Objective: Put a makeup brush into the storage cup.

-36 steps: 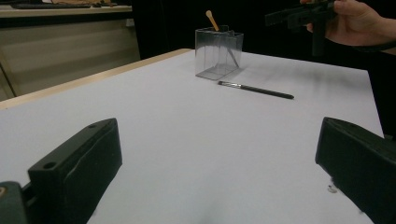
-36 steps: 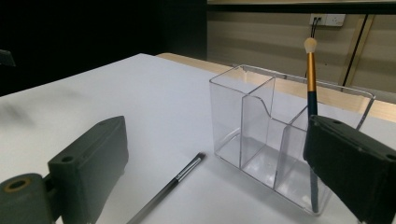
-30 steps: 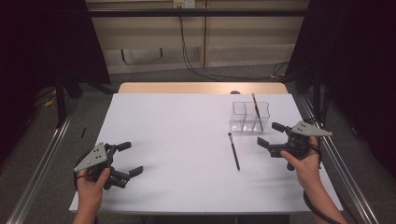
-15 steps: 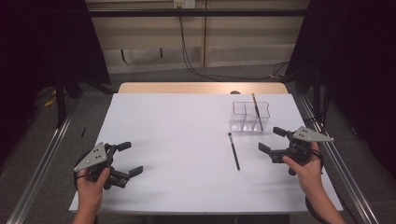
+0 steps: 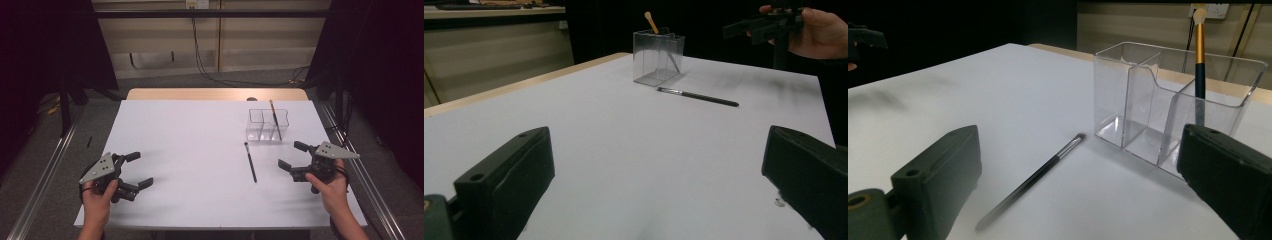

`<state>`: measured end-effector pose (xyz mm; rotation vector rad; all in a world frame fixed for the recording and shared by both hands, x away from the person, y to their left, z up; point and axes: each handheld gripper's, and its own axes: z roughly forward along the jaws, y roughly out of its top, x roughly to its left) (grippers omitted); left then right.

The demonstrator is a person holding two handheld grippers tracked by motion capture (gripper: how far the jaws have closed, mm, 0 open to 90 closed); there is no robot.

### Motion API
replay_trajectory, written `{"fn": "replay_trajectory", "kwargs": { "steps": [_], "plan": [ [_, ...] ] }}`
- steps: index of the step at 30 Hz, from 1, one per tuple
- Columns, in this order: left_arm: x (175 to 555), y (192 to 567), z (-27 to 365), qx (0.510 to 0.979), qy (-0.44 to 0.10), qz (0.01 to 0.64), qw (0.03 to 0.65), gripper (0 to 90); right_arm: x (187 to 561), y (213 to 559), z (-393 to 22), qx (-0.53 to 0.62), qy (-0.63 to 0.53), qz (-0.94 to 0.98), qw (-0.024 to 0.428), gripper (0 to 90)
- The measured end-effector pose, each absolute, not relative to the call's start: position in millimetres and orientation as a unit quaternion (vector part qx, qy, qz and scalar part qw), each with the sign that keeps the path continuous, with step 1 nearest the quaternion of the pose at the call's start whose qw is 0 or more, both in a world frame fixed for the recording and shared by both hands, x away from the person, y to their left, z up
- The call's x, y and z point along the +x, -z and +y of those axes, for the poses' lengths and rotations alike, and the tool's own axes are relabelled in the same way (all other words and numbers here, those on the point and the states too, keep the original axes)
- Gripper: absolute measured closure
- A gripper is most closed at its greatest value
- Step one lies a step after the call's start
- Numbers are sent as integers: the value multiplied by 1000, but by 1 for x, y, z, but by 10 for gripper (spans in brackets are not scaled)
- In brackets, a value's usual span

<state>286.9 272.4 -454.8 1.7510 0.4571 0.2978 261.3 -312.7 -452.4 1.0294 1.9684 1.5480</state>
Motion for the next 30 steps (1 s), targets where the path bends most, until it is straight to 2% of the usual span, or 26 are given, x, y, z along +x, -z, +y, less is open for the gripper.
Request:
{"fn": "replay_trajectory", "kwargs": {
  "steps": [30],
  "plan": [
    [287,456,271,758,-125,198,608,4,236,466,-314,364,-550,722,208,25]
  ]
}}
